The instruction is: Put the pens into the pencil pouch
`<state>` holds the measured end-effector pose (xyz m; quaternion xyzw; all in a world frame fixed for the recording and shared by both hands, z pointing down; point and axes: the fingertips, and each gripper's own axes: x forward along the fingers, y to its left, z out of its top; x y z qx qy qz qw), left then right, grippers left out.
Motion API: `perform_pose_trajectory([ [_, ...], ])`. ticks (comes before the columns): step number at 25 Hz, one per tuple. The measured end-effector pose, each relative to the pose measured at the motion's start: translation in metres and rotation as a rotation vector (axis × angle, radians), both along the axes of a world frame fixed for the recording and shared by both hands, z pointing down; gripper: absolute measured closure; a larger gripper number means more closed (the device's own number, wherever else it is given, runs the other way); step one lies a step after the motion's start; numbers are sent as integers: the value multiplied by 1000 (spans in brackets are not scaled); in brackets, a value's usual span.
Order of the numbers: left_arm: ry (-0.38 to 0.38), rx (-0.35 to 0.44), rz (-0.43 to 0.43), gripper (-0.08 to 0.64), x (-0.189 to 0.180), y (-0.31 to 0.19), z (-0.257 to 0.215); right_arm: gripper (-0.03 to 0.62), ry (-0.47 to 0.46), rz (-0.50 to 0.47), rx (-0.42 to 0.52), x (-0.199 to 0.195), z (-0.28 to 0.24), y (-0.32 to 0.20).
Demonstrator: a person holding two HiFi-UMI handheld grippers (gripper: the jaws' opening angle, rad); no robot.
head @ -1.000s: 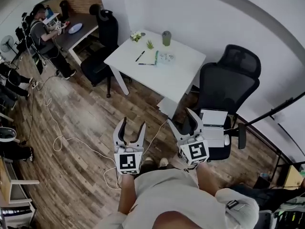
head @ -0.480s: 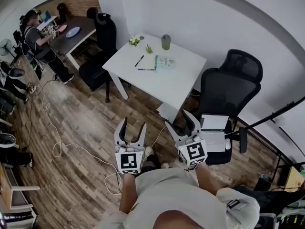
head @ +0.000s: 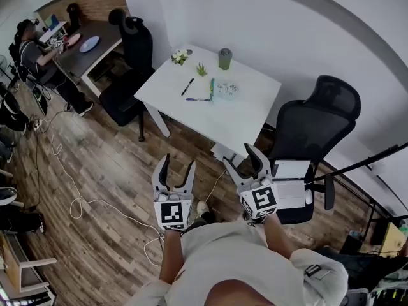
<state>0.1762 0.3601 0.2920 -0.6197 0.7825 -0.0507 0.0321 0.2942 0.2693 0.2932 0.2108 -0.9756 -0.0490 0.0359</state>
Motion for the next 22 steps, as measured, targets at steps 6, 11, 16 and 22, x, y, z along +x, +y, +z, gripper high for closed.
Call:
perform_pose_trajectory([
  [6,0,8,42,276,-45,-23,-1,301,12,32,9,-45,2,-20],
  [11,6,24,57,276,-73,-38,-1,301,22,50,24,-72,3,-33],
  [16,11,41,67,279,-97,-55,-2,301,28,57,31,-95,3,-48],
  [22,9,42,79,282,-126,-87,0,301,26,64,30,-125,6,-77],
])
